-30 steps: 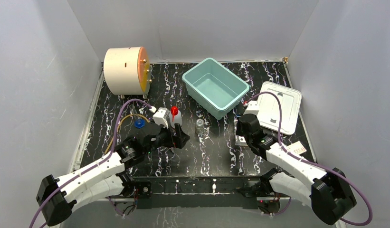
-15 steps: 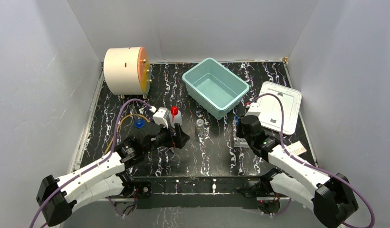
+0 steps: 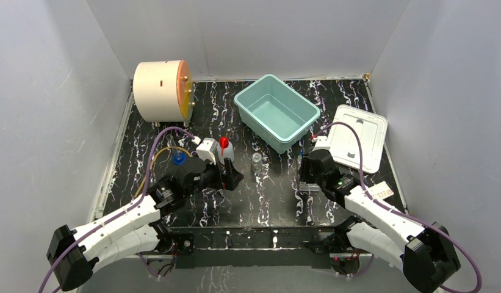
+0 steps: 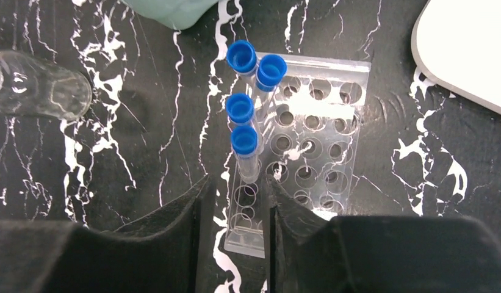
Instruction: Organize the chemistry lab equipment
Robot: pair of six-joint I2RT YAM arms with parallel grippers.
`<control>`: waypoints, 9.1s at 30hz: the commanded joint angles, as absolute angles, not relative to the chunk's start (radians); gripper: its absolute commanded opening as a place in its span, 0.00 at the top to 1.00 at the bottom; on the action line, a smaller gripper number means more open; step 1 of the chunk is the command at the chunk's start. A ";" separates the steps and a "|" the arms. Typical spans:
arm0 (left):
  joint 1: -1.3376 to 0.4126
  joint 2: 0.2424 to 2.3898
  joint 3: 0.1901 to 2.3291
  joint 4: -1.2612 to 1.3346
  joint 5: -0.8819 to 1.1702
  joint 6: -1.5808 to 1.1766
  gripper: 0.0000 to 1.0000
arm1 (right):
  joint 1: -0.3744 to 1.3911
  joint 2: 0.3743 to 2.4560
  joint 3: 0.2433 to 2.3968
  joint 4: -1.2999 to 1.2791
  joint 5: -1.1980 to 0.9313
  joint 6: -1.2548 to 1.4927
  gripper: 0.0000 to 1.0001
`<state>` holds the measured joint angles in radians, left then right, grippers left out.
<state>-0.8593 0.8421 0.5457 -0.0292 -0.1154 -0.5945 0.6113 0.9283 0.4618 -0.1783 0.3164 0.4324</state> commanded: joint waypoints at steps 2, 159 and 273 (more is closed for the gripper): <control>-0.853 0.841 0.543 -0.019 -0.104 -0.580 0.02 | 0.617 0.900 0.534 -0.245 0.354 0.451 0.50; -0.584 1.003 1.251 -0.631 -0.438 -0.798 0.02 | 0.891 1.823 1.456 -0.634 0.335 0.523 0.21; -0.535 1.172 1.291 -0.556 -0.352 -0.628 0.02 | 0.472 2.422 2.595 -0.788 0.163 0.184 0.27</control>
<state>-0.5446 1.1881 1.3033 -0.5797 -0.3542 -0.6506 0.4751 2.5996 2.6118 -0.8135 0.1879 0.1608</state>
